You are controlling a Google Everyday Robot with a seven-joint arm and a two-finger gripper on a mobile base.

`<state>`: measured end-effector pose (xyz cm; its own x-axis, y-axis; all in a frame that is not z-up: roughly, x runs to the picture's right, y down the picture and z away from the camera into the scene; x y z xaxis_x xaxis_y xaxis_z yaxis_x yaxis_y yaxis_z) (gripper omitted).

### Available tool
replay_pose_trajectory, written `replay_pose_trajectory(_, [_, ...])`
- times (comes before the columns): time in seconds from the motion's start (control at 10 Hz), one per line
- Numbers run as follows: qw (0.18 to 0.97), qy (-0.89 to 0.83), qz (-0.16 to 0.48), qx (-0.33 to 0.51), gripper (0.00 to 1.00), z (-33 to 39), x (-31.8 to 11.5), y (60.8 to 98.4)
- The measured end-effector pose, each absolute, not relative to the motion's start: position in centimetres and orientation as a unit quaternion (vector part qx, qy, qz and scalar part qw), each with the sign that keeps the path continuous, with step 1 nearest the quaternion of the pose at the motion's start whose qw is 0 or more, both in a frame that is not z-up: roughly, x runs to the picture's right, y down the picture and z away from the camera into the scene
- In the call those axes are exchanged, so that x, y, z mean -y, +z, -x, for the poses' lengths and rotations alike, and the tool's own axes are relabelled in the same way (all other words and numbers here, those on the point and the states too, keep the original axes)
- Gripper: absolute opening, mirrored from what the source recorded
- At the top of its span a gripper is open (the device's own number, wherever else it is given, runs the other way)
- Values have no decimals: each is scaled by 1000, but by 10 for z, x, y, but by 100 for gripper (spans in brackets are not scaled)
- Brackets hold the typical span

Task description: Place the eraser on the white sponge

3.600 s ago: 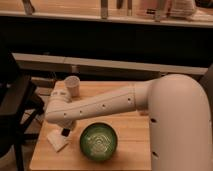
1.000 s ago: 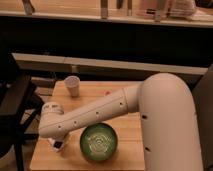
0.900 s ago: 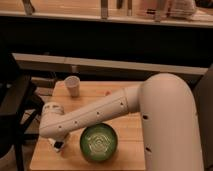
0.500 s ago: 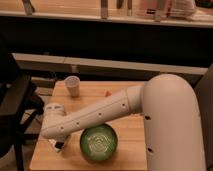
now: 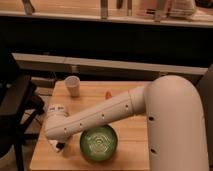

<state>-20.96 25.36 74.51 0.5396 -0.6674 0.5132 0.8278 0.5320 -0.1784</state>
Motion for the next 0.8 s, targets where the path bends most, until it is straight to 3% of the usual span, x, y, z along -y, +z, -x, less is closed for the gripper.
replay_pose_trajectory(0.3, [861, -419, 206, 204, 1, 207, -258, 746])
replay_pose_trajectory(0.8, [863, -413, 204, 205, 1, 206, -258, 747])
